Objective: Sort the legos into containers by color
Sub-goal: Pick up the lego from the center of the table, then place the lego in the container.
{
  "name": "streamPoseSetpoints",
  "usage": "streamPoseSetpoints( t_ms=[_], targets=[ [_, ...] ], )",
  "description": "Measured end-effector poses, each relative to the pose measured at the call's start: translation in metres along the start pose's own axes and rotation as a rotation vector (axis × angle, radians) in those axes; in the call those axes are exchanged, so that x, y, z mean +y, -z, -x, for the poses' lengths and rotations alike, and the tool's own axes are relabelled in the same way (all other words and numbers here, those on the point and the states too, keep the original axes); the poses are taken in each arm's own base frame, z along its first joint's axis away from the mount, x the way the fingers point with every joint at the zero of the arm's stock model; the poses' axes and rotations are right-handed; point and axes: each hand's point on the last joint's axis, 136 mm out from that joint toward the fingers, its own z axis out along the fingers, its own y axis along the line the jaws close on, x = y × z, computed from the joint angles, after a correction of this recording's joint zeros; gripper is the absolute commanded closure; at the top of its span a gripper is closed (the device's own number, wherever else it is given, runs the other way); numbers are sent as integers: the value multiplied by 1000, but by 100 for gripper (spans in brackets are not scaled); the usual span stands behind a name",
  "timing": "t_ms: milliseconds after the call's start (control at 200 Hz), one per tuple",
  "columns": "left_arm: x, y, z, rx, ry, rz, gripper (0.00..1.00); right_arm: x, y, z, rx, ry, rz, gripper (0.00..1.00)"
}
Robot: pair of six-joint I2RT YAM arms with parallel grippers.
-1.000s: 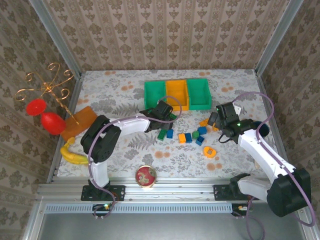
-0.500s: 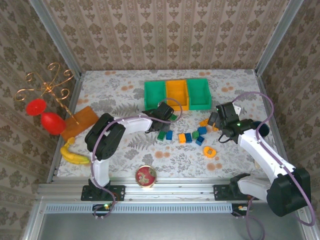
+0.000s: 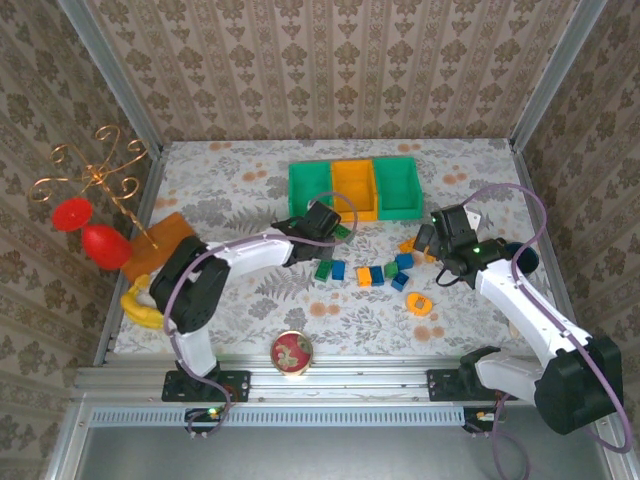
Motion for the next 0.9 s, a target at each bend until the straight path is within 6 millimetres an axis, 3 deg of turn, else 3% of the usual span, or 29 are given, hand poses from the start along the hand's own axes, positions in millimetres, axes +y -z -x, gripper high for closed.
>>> streamPoseSetpoints(
  t_ms=[185,345,640,900],
  targets=[
    [4,33,25,-98,16,-2,84,7,2,0,-8,12,22,0],
    [6,39,41,-133,-2,12,84,14,3,-5,-2,32,37,0],
    [26,22,107,-200,3,59,83,27,-4,-20,40,86,42,0],
    [57,-8,129,-181,35,111,78,41,0,-22,55,90,57,2]
  ],
)
